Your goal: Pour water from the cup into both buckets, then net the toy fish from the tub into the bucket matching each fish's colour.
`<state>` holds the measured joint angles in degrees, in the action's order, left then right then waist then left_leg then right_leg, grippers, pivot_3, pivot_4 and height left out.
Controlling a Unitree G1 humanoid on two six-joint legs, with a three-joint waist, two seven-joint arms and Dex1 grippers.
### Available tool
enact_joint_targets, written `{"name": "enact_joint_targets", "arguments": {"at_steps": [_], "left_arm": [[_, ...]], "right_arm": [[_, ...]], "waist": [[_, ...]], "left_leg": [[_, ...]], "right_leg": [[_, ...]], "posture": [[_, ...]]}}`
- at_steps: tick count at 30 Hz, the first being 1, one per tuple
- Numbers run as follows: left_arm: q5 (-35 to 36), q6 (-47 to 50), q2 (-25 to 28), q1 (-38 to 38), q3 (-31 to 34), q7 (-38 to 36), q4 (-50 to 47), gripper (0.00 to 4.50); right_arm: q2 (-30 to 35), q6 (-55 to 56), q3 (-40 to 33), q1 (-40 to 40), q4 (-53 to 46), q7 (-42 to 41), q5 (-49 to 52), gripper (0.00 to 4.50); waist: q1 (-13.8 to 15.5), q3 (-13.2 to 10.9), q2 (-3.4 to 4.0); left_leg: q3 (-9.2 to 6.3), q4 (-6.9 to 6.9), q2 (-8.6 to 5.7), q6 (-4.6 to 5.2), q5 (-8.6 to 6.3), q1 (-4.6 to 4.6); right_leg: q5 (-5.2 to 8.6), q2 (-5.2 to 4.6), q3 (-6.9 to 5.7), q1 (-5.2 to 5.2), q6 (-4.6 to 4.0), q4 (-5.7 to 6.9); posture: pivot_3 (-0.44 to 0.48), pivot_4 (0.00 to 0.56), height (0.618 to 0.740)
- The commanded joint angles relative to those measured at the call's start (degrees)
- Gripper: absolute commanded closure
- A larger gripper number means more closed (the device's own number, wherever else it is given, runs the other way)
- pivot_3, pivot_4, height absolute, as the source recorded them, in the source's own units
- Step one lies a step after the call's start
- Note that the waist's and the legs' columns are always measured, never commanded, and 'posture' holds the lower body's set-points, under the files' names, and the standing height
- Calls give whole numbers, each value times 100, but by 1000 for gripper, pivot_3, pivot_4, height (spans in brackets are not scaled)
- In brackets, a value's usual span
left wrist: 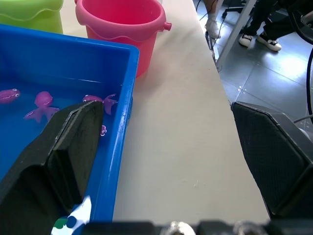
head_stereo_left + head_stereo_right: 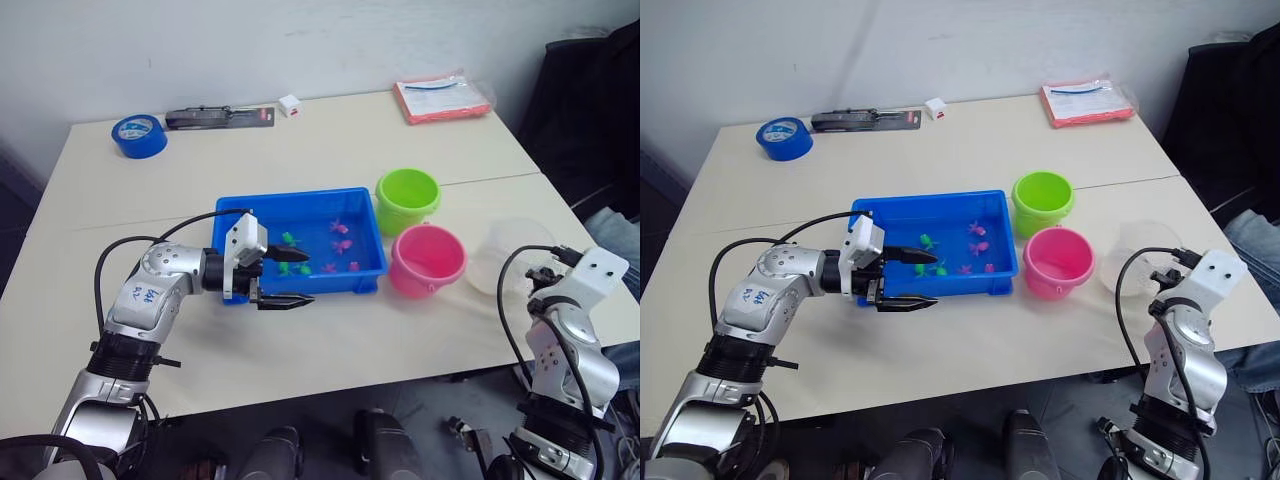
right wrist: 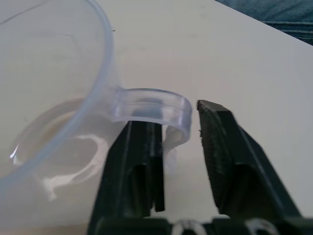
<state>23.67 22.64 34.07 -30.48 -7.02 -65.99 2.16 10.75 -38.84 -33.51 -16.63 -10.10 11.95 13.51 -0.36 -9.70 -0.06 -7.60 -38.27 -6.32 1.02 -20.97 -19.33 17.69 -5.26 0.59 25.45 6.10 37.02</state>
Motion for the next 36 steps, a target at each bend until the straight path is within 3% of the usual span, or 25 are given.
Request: {"name": "enact_joint_targets", "arguments": {"at_steps": [1,15,25,36], "left_arm": [[65,7,57,36,169,24,-266,0],[231,86,-33,-70,283,18,-200,0],[87,-472,-224,-208,414,12,160,0],[53,-797,-401,-113,380,91,194,0]], "right_arm": [[124,123,1,30,-148,46,-48,3763],[430,10,72,38,-637,-148,62,3807],[1417,-806,390,62,-1333,-1019,291,3807],[2741,-466,1527,15,-1499,-1839,-434,3807]], "waist": [[8,2,-2],[28,3,-5],[12,2,-2],[30,2,-2]], "left_leg": [[0,-2,0,0,0,1],[0,-6,-1,1,0,-1],[6,-2,4,1,0,-2],[13,-5,2,2,0,-3]], "right_leg": [[0,0,0,0,0,1],[0,-1,0,-3,0,0],[0,3,3,1,0,0],[-1,1,7,2,1,-2]], "posture": [[0,150,740],[0,150,740],[0,150,740],[0,150,740]]}}
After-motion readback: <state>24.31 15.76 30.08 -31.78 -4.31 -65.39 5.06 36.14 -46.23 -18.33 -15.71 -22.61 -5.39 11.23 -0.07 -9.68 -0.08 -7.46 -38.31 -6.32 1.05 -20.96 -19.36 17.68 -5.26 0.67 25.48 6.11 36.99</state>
